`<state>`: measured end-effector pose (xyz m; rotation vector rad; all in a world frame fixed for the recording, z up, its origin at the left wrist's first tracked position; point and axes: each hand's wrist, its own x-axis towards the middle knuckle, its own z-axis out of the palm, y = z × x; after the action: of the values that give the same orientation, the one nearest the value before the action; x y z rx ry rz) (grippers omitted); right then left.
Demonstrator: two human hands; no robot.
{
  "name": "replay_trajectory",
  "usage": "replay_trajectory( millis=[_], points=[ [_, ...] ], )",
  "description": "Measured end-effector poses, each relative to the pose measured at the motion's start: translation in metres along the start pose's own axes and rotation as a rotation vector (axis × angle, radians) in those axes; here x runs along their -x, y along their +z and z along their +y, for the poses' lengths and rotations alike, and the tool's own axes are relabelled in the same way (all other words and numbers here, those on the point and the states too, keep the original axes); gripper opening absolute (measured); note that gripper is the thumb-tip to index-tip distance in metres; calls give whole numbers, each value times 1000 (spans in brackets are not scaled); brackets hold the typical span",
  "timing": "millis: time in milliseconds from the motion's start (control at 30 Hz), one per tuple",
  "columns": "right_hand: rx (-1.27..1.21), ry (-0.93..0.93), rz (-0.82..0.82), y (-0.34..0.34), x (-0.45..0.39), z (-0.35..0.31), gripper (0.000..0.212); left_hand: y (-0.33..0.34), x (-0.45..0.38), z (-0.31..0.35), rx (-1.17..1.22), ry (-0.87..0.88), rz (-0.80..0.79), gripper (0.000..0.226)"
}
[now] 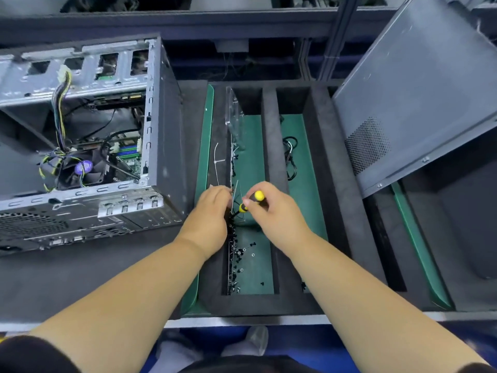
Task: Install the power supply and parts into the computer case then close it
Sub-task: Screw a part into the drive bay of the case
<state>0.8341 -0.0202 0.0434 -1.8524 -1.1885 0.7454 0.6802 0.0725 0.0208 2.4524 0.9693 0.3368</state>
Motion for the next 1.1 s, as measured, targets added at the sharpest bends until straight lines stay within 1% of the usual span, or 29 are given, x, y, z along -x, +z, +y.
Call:
replay_trajectory(
  millis=[133,300,433,600,733,867,933,1100],
  points=[
    [107,-48,-94,8,-2,5,6,-1,0,0,44,-38,41,51],
    [171,-104,-105,10,-3,8,9,-1,-1,-1,48,-34,36,47],
    [161,-99,-104,10,-4,8,9,0,-2,-1,56,-38,33,47],
    [55,-43,-72,5,-1,8,5,1,-2,-1,66,-32,48,48],
    [-20,0,-27,-7,-1,4,6,2,-3,0,50,-20,74,46],
    [-129,26,28,-22,-1,-5,5,1,-3,0,69,-41,78,50],
    [-230,36,67,-30,1,-12,6,-2,-3,0,110,-56,79,49],
    [-452,1,184,-55,2,-27,13,-8,-4,13,336,-156,70,37]
  ],
)
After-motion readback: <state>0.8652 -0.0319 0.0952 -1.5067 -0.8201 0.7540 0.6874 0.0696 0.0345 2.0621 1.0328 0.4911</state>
